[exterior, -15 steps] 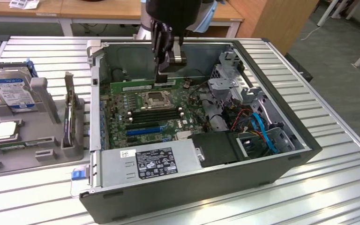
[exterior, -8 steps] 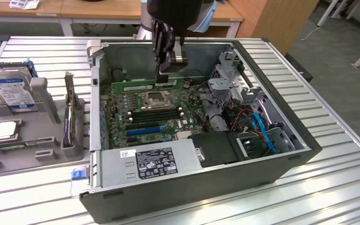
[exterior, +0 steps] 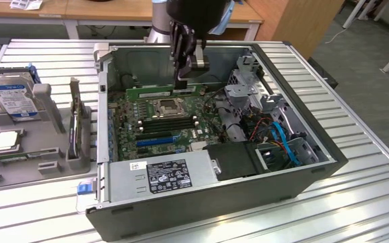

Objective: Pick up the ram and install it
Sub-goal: 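Pick up the ram and move it above insertion slot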

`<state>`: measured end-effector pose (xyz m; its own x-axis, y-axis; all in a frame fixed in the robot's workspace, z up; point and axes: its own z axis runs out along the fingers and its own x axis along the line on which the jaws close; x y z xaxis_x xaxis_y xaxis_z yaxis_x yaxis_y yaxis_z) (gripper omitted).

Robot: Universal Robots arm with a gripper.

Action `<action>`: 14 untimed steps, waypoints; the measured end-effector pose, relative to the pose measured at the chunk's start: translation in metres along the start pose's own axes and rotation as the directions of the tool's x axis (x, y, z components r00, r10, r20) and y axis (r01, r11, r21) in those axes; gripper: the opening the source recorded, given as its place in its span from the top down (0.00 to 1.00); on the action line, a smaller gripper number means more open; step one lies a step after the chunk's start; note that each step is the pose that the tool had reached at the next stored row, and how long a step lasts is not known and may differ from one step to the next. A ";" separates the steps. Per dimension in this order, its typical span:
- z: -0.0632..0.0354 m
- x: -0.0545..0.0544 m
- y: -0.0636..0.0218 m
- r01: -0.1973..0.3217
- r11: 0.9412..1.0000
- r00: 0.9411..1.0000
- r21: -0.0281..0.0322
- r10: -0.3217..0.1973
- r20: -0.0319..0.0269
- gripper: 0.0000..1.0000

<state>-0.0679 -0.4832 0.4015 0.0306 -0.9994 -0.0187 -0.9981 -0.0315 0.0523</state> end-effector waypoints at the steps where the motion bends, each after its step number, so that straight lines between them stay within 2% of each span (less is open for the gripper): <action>1: 0.0000 0.000 -0.0007 -0.002 1.000 1.000 0.000 0.002 0.000 0.89; 7: 0.0001 0.000 -0.0024 -0.025 1.000 1.000 0.000 0.025 0.001 0.89; 14: 0.0002 -0.001 -0.0027 -0.025 1.000 1.000 0.001 0.025 0.001 0.89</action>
<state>-0.0653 -0.4826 0.4011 0.0052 -0.9998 -0.0189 -0.9986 -0.0062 0.0522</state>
